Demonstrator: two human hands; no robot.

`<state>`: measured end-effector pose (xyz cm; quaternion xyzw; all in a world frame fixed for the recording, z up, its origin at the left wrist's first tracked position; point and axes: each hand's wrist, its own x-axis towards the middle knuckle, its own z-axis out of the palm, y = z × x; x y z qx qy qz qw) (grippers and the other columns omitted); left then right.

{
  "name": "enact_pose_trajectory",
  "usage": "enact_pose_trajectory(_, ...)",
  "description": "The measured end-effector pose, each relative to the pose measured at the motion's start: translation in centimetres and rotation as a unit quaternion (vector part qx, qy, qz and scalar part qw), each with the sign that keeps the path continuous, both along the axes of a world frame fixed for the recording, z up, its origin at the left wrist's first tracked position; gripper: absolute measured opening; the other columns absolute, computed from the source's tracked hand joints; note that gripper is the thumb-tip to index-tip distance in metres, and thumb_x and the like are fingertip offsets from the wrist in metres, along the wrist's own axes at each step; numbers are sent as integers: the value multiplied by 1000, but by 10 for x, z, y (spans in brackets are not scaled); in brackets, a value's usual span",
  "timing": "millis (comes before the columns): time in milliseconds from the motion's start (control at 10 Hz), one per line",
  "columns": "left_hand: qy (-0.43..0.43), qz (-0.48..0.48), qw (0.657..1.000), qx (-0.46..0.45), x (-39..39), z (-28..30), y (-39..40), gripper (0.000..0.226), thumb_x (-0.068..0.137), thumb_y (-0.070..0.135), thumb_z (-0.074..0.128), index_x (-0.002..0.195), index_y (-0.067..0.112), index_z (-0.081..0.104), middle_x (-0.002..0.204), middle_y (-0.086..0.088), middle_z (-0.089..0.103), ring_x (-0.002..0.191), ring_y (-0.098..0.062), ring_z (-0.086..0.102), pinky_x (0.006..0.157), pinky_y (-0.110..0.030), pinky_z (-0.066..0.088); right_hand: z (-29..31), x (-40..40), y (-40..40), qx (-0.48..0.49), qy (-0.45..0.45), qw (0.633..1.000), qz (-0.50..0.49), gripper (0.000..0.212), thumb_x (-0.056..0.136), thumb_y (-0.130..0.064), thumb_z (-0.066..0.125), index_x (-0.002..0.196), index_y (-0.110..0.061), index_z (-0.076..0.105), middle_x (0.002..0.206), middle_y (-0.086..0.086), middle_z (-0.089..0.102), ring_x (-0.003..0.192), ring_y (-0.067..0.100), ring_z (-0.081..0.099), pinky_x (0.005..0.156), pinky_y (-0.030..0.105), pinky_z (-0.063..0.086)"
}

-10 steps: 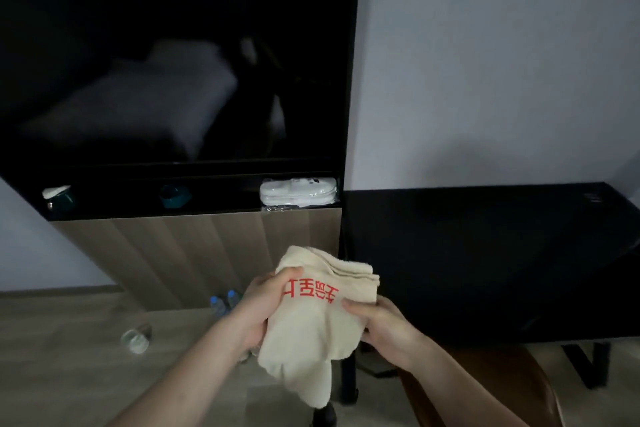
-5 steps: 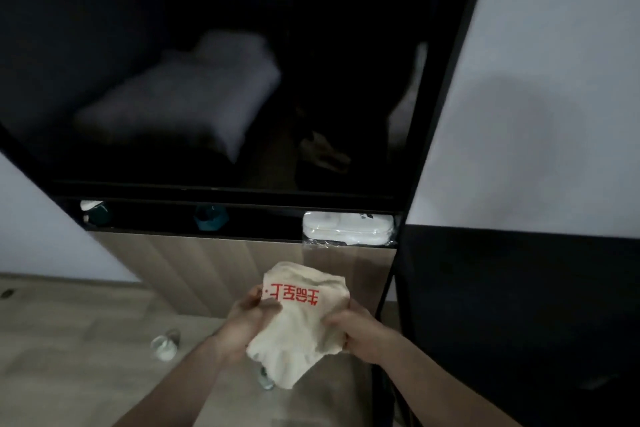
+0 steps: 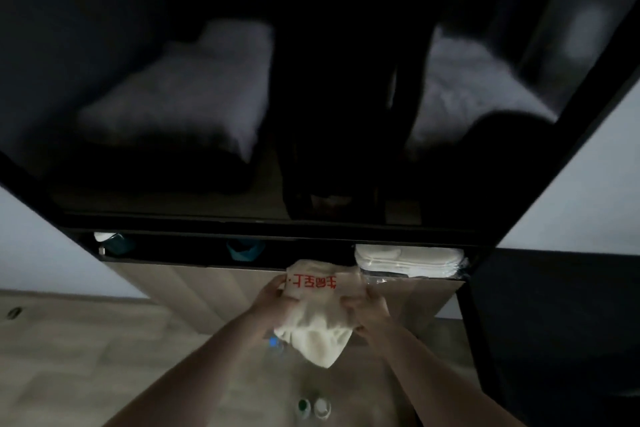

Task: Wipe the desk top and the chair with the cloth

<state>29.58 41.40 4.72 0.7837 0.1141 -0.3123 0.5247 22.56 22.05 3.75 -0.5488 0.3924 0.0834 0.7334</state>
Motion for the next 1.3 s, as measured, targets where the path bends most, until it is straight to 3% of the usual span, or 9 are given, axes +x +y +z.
enact_pose_trajectory(200,-64,47,997,-26,83,-20,1,41,87,-3,70,121,18,60,109,-4,69,91,-17,66,66,-24,51,-27,92,5,-2,-53,994,-93,40,84,19,63,114,-9,66,87,8,71,75,26,64,65,37,50)
enact_pose_trajectory(300,-37,-7,999,16,102,-46,8,54,88,6,75,136,7,52,115,-5,65,96,-19,65,70,-24,50,-44,122,9,-95,-15,994,-55,49,84,11,63,116,-27,65,101,0,73,76,18,62,68,34,47)
enact_pose_trajectory(400,-26,-35,996,80,103,-60,9,65,89,9,70,148,10,43,136,-11,60,114,-28,63,91,-36,55,-69,131,15,-151,37,988,10,55,79,-5,75,123,-33,57,122,-1,67,103,23,65,84,34,55)
enact_pose_trajectory(500,-44,-56,992,104,100,-63,1,58,93,3,64,147,6,44,139,-11,56,129,-27,55,94,-22,42,-120,139,8,-205,75,974,56,78,69,-22,74,139,-40,45,133,1,61,119,31,62,97,46,56)
enact_pose_trajectory(600,-77,-63,988,119,101,-69,2,62,89,6,67,147,10,44,139,-10,54,129,-26,54,100,-27,45,-83,133,21,-263,82,959,65,84,81,-18,73,155,-28,34,145,2,56,128,32,57,106,43,50)
enact_pose_trajectory(700,-184,-134,956,185,91,-74,8,63,86,10,64,144,20,42,140,-2,40,124,-24,54,100,-34,50,-65,123,40,-348,51,929,116,92,86,-9,67,162,-15,16,169,7,15,152,34,25,121,41,29)
enact_pose_trajectory(800,-274,-308,868,279,83,-77,12,65,90,19,60,149,23,36,153,3,31,139,-22,37,112,-35,40,-61,107,52,-388,61,892,223,98,87,-1,57,165,-26,2,170,4,-11,155,36,5,118,42,31)
enact_pose_trajectory(900,-243,-379,840,304,85,-73,12,69,91,23,59,154,24,31,162,4,19,147,-24,24,117,-38,33,-54,102,53,-405,71,877,247,95,88,-3,56,165,-28,6,169,4,-22,156,33,-5,118,41,33)
enact_pose_trajectory(1300,-223,-438,816,304,45,-13,43,67,93,30,56,155,23,35,169,2,11,154,-22,11,122,-38,25,2,7,52,-409,33,838,359,78,91,-20,59,161,-25,25,170,0,-2,158,30,3,126,41,18)
